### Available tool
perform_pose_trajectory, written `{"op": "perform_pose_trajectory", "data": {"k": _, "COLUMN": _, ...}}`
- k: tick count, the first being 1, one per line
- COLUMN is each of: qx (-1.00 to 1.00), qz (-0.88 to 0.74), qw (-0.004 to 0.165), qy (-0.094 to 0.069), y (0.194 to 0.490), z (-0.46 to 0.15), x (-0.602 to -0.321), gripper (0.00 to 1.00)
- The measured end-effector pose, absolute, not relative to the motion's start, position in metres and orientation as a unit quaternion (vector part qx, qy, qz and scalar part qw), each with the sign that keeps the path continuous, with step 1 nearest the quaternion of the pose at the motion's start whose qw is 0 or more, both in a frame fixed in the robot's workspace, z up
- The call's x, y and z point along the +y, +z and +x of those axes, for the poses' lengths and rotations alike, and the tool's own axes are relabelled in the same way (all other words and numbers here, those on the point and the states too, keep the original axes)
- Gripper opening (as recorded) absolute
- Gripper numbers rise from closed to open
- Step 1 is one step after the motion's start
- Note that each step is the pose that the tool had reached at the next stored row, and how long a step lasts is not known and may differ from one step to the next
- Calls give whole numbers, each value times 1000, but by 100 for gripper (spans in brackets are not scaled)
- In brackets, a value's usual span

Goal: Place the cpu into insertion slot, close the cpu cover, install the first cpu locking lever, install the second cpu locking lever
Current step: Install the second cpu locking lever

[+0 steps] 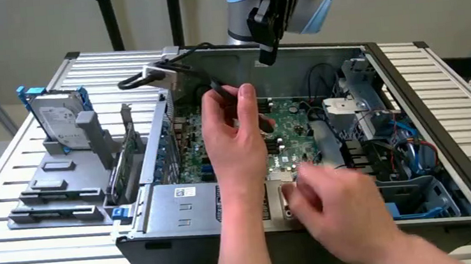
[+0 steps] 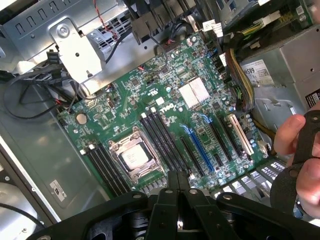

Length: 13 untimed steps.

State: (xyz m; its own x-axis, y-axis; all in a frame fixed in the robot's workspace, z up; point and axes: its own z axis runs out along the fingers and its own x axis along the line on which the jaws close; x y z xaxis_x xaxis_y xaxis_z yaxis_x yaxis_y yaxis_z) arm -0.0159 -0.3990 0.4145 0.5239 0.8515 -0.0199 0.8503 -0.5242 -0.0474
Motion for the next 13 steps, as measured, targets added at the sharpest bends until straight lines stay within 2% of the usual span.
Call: {"op": "perform_pose_trajectory", "data": {"k": 13, "qx": -486, "qz": -874, "qw": 16, "qy": 20, "y": 415, "z": -15, "x": -399, "gripper": 11}}
